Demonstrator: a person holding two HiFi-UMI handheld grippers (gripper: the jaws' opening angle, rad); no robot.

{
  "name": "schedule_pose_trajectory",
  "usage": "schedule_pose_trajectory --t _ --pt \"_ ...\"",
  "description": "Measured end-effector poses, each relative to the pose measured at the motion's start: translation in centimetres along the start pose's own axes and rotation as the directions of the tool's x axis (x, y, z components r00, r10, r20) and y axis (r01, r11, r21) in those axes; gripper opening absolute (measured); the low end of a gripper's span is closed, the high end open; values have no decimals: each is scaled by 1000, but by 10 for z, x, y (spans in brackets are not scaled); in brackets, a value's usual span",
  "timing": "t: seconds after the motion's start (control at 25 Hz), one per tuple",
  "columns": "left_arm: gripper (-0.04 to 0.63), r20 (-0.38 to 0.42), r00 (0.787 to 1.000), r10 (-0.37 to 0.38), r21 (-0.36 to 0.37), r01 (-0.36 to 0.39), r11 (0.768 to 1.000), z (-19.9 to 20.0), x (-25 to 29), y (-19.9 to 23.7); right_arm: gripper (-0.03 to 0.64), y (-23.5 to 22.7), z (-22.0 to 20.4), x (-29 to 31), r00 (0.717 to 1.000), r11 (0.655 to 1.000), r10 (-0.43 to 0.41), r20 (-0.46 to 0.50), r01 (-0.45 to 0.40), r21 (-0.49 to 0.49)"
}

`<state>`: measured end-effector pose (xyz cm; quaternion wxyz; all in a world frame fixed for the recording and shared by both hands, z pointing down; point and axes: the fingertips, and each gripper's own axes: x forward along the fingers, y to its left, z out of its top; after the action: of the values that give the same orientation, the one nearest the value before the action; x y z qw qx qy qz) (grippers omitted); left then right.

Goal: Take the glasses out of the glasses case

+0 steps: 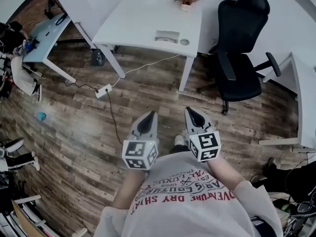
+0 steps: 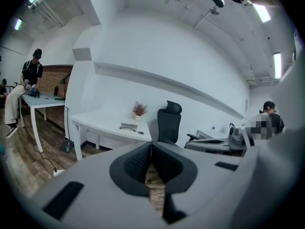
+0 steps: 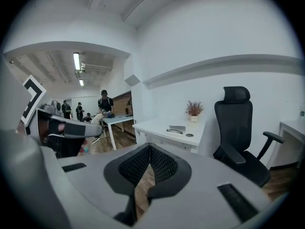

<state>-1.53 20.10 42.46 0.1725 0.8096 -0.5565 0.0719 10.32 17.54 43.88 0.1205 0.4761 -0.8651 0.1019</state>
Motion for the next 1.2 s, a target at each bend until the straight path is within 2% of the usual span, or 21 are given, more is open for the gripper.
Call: schedule_pose_trajectory --t 0.32,0.48,0.6,0.8,0.92,1.2 --pt "8 0 999 45 -25 -45 999 28 89 -2 12 -85 19 50 999 999 32 -21 -31 20" --pt "8 -22 999 37 -36 -37 999 31 114 1 12 -110 16 68 999 997 23 -44 -19 79" --pt "8 -39 999 37 -51 -39 998 31 134 12 12 -122 16 86 998 996 16 -65 -11 87" --pt "8 -54 998 10 -73 -14 997 37 178 36 12 -138 19 124 996 996 5 -84 3 94" --pt "8 -59 998 -27 -58 24 998 51 209 55 12 -150 28 156 997 988 -15 -81 27 149" --pt "8 -74 992 -97 -39 95 995 97 279 129 12 -161 60 252 992 977 -83 -92 99 188"
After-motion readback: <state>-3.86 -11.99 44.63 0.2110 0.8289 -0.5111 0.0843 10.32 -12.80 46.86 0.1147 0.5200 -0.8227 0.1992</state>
